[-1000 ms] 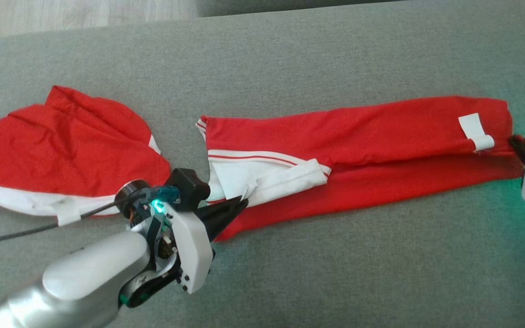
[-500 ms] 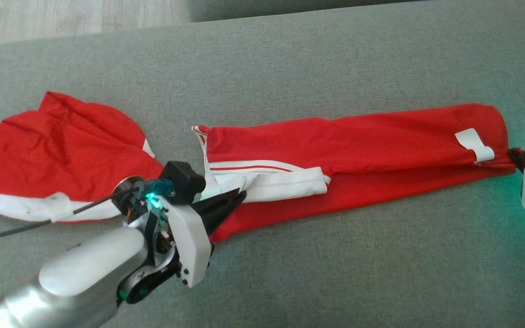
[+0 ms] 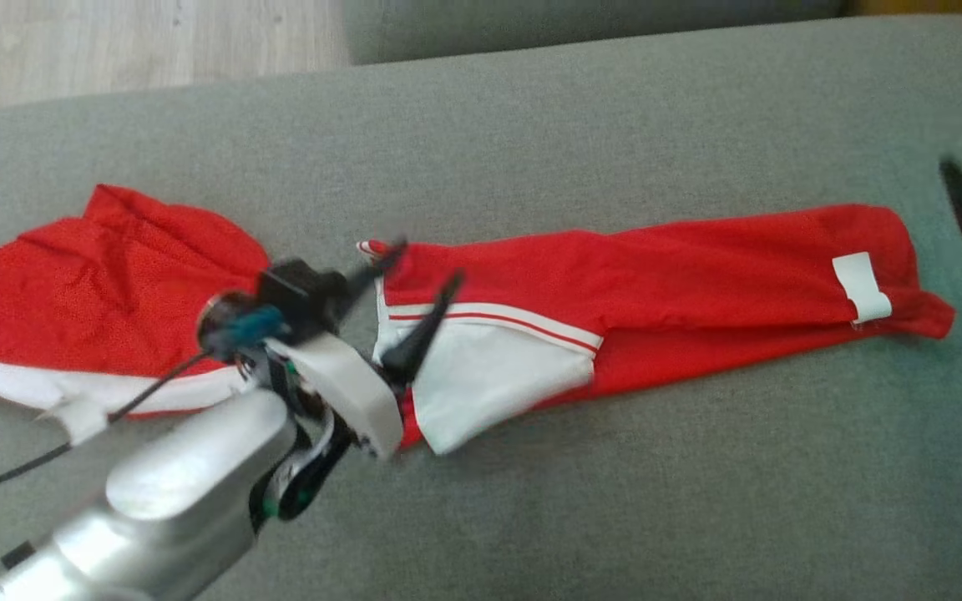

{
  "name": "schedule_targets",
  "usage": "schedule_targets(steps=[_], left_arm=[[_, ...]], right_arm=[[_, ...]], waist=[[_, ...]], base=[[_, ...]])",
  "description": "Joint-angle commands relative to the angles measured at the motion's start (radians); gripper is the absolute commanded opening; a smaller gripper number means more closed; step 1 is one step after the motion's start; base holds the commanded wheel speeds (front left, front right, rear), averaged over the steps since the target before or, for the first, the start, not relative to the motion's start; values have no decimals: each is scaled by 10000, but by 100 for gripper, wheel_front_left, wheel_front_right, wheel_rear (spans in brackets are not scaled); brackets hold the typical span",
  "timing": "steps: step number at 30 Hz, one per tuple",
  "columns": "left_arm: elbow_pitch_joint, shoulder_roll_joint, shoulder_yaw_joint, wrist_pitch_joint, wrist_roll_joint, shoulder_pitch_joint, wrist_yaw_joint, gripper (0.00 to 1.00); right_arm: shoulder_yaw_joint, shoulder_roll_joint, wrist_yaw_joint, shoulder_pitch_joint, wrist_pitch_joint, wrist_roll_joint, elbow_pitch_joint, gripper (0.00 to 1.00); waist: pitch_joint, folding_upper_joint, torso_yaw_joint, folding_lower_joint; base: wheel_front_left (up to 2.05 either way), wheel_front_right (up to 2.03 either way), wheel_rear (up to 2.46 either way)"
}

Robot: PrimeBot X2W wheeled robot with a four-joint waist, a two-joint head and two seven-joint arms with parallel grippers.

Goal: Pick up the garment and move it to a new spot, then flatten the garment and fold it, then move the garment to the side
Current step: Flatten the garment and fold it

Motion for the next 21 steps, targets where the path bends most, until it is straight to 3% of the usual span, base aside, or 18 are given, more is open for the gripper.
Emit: schedule_targets(steps=[1,5,6,12,15,21], left_arm=[[-81,103,788,-584,-70,-199,281,100],[256,-302,1859,-1989,-157,117,1155,100],[256,-302,1859,-1989,-157,117,1155,100],[208,-957,3780,-2342,651,1205,1840,100],[161,-1334,4665,-2346,1533,2156,1831,100],[616,-2116,5511,-2348,2903,3825,1296,100]], right_arm=[[-346,18,-7,-157,-815,-263,-380,100],[-1376,810,-7,246,-2861,-1076,-878,100],[-1376,810,-7,246,-2861,-1076,-878,100],[-2933,2467,-7,1768,-3878,-1858,-2396,100],[-3426,3303,-7,2770,-3950,-2478,-3214,100],[-3756,4608,-7,4498,-3979,-3702,-4155,100]], waist=[[-145,0,25,0],[-347,0,91,0],[-347,0,91,0],[-565,0,145,0],[-635,0,150,0],[-750,0,170,0]], base=[[0,0,0],[0,0,0],[0,0,0],[0,0,0],[0,0,0],[0,0,0]])
